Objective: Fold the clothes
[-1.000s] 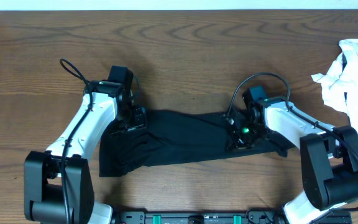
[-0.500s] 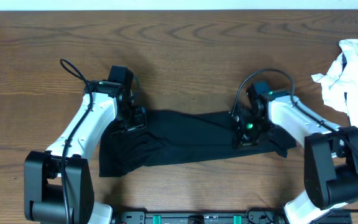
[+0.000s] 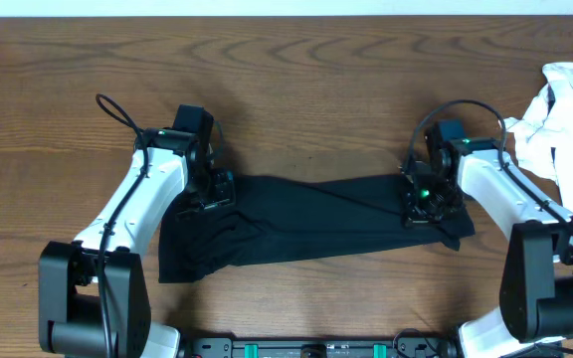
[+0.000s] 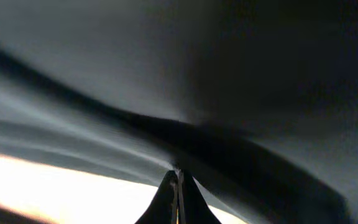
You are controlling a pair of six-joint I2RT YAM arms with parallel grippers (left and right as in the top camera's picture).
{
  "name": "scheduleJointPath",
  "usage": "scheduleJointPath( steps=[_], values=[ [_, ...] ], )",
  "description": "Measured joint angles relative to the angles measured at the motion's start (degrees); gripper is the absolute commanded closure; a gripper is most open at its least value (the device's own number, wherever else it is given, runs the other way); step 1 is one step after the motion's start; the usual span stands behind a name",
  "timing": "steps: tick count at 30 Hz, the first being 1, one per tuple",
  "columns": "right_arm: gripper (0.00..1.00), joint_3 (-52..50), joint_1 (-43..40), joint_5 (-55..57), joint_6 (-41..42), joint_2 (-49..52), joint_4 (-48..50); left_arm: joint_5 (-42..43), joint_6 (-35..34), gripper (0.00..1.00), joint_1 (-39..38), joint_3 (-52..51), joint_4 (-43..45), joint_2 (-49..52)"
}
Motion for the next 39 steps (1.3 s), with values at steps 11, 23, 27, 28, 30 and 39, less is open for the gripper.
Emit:
scheduleJointPath(
  steps=[11,23,27,28,30,39],
  values=[
    [0.99,-3.9,-3.6,5.6,4.3,0.0,0.0,0.0,0.0,0.32,0.0,0.0,0.0,0.0],
    [0.99,8.3,-4.9,-3.0,3.4,-1.8,-0.1,3.7,0.0,0.5,-0.3,5.7,-3.3,-2.4],
    [0.99,7.6,-4.9,-2.6,3.1,-1.8,2.8,5.9,0.0,0.5,-2.8,6.2,-2.6,-4.9],
    [0.99,7.1,-4.9,-2.6,2.9,-1.8,3.7,6.2,0.0,0.5,-3.6,6.2,-2.2,-4.9],
    [0.99,5.2,-4.9,-2.4,2.5,-1.8,6.4,6.7,0.0,0.5,-6.0,6.0,-0.4,-4.7],
    [0.99,-1.4,-4.9,-2.4,2.0,-1.8,14.5,4.8,-3.1,0.5,-14.3,4.7,2.7,-0.1]
  ],
)
